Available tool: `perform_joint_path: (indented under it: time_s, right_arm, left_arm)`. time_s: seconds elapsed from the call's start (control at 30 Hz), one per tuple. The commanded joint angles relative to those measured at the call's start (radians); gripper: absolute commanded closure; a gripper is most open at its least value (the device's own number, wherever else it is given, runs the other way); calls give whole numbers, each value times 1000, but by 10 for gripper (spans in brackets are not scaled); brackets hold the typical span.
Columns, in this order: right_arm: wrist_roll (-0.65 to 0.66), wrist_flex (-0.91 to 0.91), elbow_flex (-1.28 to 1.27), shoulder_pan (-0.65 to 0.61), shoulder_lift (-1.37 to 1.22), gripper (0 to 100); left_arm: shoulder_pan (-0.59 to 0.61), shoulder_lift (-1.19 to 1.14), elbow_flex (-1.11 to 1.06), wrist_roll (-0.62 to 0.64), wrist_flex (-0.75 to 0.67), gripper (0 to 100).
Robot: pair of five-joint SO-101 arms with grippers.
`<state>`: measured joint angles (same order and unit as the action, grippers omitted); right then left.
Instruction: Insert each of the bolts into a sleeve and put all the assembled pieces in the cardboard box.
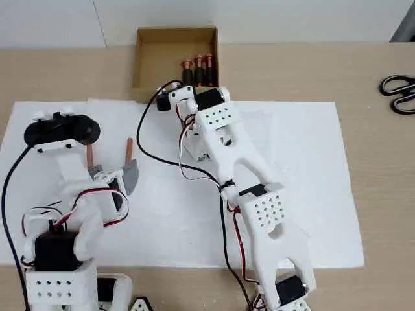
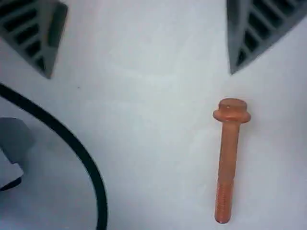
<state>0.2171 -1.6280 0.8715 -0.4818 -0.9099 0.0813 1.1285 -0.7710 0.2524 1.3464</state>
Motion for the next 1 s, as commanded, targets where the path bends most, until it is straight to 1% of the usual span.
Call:
perform_joint_path:
  time_s: [0.0,0.2,0.33,0.47,0.63,0.73,0.9,0.97]
  right_arm:
    - [2,12,8,-8,1,812]
    - [-2,25,8,-5,-1,816]
    - [-37,42,5,-5,-1,905]
    - [-44,47,5,-4,-1,998]
    - [-49,35,8,-4,10,995]
    - [-49,-15,31,-7,25,995]
    - [-51,-47,41,12,108,995]
    - [-77,-54,37,16,145,995]
  left_arm:
    - [8,8,5,-9,5,774]
    - [8,8,5,-9,5,774]
    - [8,8,5,-9,6,774]
    - [8,8,5,-9,6,774]
    - [8,8,4,-9,6,774]
    - [8,8,4,-9,6,774]
    - [8,8,4,-9,6,774]
    - [8,8,4,-9,6,774]
